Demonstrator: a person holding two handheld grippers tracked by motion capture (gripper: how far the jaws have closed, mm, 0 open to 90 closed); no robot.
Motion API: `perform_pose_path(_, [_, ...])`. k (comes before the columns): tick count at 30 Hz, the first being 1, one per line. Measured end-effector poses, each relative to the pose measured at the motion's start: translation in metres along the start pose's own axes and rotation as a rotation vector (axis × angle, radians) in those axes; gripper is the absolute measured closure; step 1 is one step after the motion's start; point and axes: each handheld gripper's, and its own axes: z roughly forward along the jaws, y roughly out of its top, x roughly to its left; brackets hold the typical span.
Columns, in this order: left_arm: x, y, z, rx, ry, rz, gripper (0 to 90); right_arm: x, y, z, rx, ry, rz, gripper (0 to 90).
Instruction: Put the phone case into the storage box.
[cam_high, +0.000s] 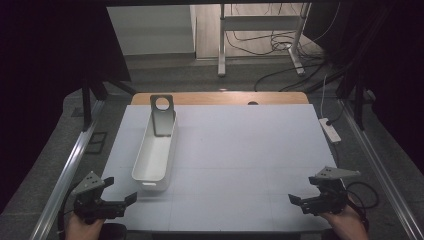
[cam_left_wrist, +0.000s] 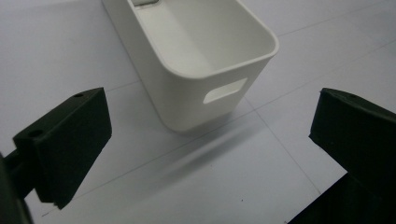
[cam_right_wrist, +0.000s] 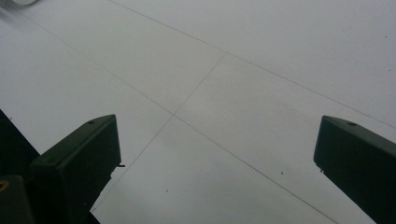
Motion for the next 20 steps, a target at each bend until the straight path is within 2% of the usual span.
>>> perform_pose_path(8, [-0.0023, -0.0031, 0.0034, 0.040, 0.018, 0.008, 0.0, 0.0000, 0.0001, 0.0002, 0.002, 0.000, 0.000, 1.1])
perform_pose_path(20, [-0.0025, -0.0021, 0.0063, 0.060, 0.025, 0.004, 0.2, 0.0000, 0.0000, 0.0008, 0.006, 0.001, -0.001, 1.2])
